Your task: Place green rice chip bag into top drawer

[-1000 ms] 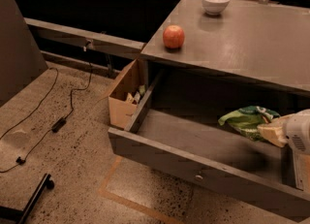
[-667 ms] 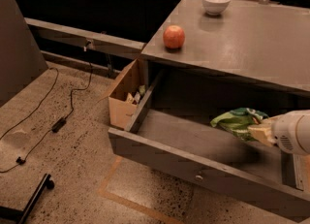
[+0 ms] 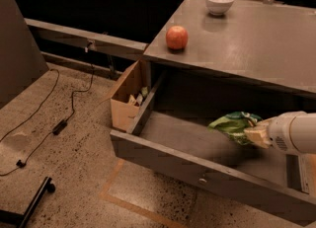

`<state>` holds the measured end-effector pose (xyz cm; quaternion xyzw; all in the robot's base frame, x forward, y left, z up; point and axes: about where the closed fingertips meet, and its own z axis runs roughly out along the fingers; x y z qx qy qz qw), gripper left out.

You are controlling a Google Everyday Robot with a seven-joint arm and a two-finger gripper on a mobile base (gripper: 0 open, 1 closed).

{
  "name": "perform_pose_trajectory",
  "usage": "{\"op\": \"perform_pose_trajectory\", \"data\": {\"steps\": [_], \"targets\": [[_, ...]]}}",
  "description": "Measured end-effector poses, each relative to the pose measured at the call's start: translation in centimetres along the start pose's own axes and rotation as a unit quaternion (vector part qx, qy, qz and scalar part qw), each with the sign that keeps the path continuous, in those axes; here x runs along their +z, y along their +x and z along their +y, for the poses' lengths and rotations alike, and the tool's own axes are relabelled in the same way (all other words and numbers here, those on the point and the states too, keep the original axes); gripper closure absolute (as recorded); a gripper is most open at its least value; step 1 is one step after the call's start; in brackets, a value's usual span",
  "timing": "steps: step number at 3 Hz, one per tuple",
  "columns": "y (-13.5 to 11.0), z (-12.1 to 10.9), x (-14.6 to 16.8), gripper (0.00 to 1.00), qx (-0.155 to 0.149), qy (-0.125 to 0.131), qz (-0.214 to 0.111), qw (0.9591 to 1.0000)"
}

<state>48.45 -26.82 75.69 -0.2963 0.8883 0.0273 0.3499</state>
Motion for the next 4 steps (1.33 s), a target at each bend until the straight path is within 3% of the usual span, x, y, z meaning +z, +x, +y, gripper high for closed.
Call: {"op": "perform_pose_trajectory", "data": {"steps": [2, 3, 4], "targets": [[-0.7, -1.8, 0.1, 0.14, 0.021, 0.024, 0.013, 0.9994], [-1.5, -3.6, -0.7, 0.00, 0.044, 0.046, 0.008, 0.9980], [-2.0, -5.9, -2.4, 0.16, 0.076, 0.049, -0.010, 0.9958]]}}
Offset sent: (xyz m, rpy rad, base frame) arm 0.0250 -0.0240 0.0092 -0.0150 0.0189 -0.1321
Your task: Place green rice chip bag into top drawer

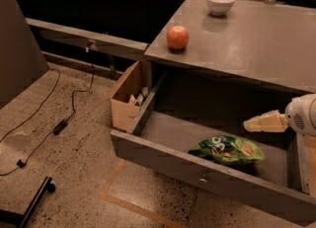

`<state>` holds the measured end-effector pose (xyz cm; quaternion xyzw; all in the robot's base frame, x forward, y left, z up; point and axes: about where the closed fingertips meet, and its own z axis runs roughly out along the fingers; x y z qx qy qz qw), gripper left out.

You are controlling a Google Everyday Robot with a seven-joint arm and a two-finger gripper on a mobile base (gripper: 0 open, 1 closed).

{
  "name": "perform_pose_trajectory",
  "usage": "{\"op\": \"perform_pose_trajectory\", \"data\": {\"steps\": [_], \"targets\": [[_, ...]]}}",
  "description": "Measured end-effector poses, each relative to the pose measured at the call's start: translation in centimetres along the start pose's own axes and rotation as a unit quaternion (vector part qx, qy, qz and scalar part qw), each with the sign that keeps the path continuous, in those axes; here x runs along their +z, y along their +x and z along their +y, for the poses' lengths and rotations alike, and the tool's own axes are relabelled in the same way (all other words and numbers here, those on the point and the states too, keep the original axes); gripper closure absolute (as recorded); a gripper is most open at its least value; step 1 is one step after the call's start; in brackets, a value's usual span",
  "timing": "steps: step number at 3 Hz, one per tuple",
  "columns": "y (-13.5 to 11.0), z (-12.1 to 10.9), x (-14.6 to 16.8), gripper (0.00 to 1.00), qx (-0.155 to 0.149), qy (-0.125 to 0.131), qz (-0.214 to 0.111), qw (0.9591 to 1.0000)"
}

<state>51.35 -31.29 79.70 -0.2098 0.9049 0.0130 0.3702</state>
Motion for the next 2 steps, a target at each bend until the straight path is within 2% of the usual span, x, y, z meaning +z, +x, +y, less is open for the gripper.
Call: {"op": "perform_pose_trajectory", "data": {"steps": [1, 2], "targets": [[-1.6, -3.0, -3.7, 0.40, 0.029, -0.005, -0.043, 0.9986], [-3.8, -4.8, -5.2, 0.62, 0.040, -0.010, -0.087, 0.9953]]}}
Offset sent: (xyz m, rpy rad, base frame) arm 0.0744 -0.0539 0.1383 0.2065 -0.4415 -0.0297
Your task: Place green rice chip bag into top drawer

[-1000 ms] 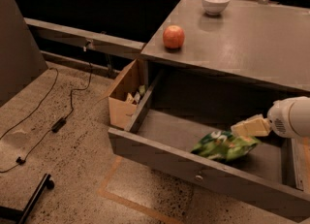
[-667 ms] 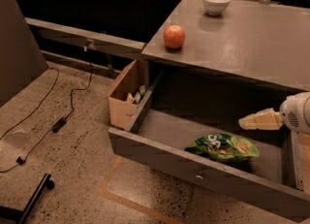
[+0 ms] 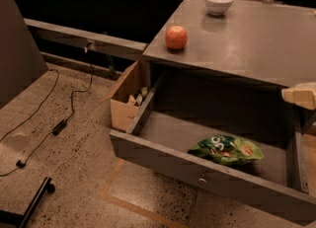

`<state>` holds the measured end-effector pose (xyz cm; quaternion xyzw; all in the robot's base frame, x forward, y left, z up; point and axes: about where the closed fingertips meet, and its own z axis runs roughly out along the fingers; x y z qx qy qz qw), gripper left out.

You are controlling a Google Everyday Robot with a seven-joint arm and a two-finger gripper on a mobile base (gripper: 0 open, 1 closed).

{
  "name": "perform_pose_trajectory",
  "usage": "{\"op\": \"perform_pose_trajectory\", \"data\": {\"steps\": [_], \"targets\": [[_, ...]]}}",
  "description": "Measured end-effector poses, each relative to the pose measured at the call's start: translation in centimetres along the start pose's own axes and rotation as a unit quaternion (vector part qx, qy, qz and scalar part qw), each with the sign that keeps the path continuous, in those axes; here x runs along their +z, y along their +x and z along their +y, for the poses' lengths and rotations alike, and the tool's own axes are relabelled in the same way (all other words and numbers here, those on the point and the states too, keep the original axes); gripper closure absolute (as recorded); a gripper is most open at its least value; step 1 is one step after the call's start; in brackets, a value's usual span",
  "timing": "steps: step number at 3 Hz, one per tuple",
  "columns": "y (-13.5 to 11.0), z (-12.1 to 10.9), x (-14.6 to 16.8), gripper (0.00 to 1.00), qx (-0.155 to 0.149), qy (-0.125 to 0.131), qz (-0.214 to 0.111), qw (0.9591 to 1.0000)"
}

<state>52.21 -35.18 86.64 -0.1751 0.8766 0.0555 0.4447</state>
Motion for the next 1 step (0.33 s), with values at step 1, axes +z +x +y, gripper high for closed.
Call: {"op": "perform_pose_trajectory", "data": {"steps": [1], "targets": [[-4.38, -2.15, -0.07, 0.63, -0.012, 0.050, -0.058, 0.9970]]}}
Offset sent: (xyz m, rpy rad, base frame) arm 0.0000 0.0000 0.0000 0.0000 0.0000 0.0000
